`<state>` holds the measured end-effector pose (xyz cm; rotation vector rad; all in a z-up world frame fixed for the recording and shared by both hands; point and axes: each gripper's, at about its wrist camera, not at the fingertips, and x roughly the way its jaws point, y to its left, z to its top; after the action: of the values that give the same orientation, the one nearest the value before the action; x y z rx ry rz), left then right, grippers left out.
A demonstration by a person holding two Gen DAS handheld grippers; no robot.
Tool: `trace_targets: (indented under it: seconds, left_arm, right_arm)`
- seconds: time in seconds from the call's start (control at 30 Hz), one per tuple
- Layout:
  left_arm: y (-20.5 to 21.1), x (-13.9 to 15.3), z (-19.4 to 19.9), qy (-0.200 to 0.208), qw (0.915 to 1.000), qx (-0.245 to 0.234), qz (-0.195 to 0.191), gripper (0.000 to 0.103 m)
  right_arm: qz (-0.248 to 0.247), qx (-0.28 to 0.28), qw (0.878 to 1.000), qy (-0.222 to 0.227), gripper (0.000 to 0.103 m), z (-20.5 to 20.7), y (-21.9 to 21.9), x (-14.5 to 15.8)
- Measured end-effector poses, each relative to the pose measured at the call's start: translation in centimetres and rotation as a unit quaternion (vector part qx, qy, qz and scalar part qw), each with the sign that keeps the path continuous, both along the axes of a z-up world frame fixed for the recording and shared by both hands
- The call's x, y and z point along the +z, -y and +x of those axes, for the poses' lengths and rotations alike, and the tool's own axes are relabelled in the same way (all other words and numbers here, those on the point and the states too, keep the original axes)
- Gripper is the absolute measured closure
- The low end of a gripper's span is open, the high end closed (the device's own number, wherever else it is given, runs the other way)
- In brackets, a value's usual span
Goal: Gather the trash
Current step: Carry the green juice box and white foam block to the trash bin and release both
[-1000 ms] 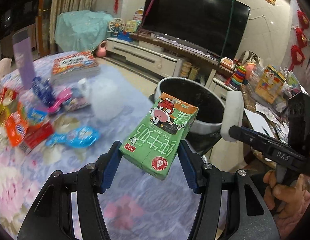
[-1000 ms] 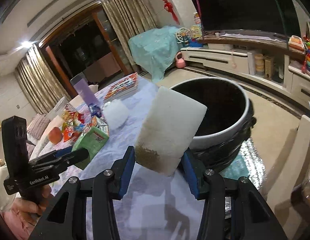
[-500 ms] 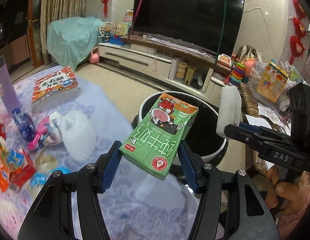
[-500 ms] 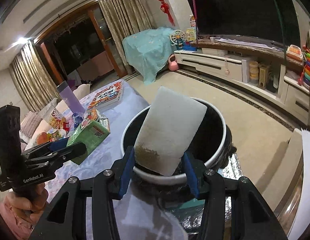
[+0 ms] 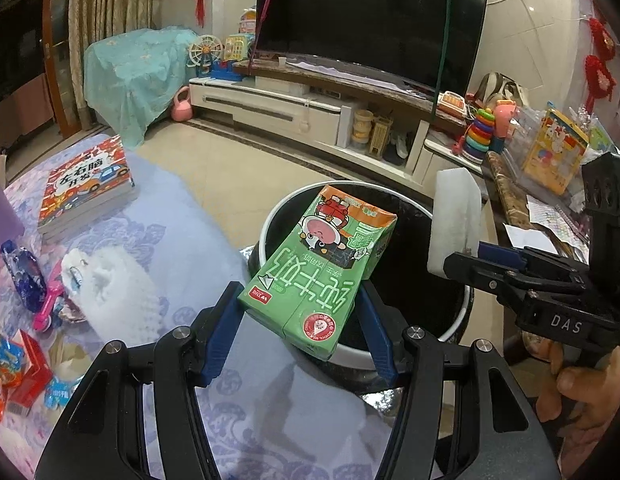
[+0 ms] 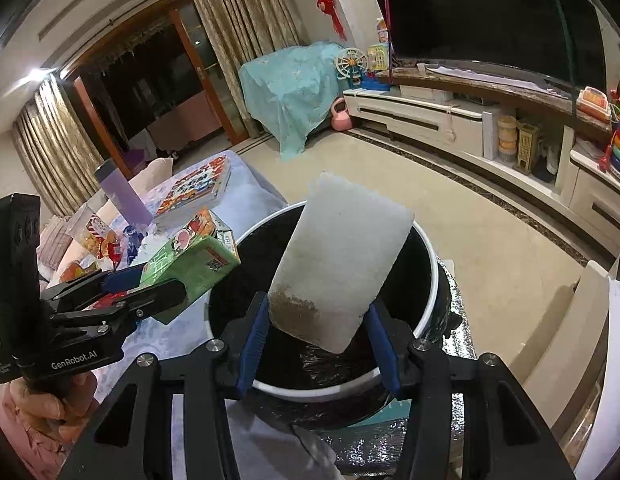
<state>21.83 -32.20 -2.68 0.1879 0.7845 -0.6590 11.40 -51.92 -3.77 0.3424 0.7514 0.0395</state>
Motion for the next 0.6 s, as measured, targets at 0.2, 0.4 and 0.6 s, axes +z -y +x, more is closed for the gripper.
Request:
trace_targets:
  seconds: [0.2, 0.4, 0.6]
  left_arm:
    - [1.0, -0.5, 0.4, -0.002, 0.9999, -0.005, 0.009, 0.045]
    - [1.4, -0.8, 1.1, -0.011, 0.9999, -0.005, 0.009, 0.045]
    - [1.6, -1.0, 1.4, -0.018, 0.9997, -0.005, 0.014, 0.038]
  right_arm:
    - [-0.001, 0.002, 1.000, -0.008, 0.051, 0.6, 0.6, -0.5]
    - [0.001, 0.006, 1.000, -0.011, 0.051, 1.0, 0.8, -0.7]
    - [-0.012, 0.010, 1.000, -0.020, 0.046, 1.5, 0.6, -0.9]
